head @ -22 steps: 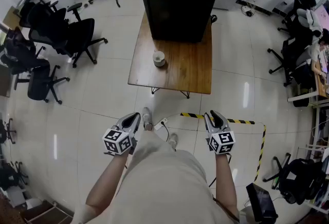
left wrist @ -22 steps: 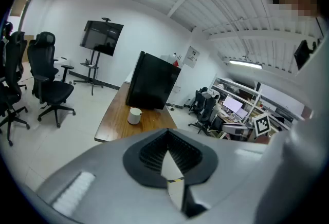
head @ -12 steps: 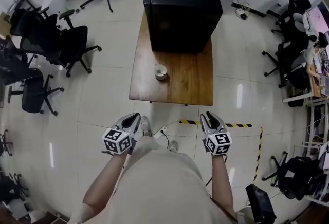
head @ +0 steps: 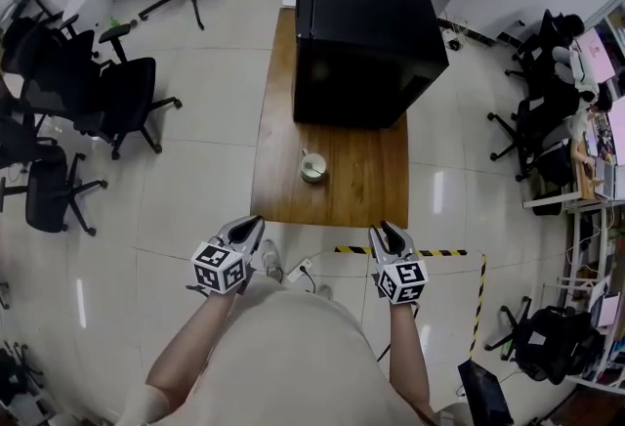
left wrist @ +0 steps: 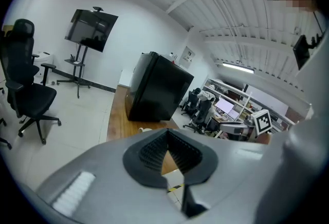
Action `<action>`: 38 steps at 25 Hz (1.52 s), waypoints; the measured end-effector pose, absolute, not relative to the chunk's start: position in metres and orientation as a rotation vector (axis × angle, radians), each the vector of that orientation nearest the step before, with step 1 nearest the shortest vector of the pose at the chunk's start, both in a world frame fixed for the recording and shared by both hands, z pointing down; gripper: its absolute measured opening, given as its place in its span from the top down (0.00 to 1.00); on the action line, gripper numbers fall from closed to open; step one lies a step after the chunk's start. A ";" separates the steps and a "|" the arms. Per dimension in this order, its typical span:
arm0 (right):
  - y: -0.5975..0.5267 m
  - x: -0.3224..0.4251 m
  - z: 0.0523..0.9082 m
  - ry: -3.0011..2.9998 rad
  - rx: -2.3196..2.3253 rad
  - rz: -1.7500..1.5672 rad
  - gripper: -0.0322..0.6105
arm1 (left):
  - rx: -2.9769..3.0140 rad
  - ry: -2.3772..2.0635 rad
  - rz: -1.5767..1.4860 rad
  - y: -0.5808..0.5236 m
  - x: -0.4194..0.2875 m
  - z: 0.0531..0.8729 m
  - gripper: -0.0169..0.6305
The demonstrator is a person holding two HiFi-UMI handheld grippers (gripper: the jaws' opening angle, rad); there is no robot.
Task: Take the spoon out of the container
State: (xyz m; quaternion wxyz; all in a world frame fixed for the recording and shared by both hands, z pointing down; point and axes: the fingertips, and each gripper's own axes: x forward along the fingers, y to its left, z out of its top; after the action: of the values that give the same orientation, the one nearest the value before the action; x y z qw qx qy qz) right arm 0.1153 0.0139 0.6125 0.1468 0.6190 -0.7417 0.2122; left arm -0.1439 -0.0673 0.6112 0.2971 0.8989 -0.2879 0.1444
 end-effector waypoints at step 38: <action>-0.141 0.046 0.734 -1.966 1.025 0.363 0.71 | 2.374 -0.909 0.360 -0.164 -0.152 0.596 0.99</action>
State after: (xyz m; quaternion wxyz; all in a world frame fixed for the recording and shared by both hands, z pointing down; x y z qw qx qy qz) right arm 0.0459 -0.1413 0.7336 0.4327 0.4113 -0.7889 0.1457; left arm -0.1518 -0.1637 0.5955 0.2832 0.8869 -0.3395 0.1343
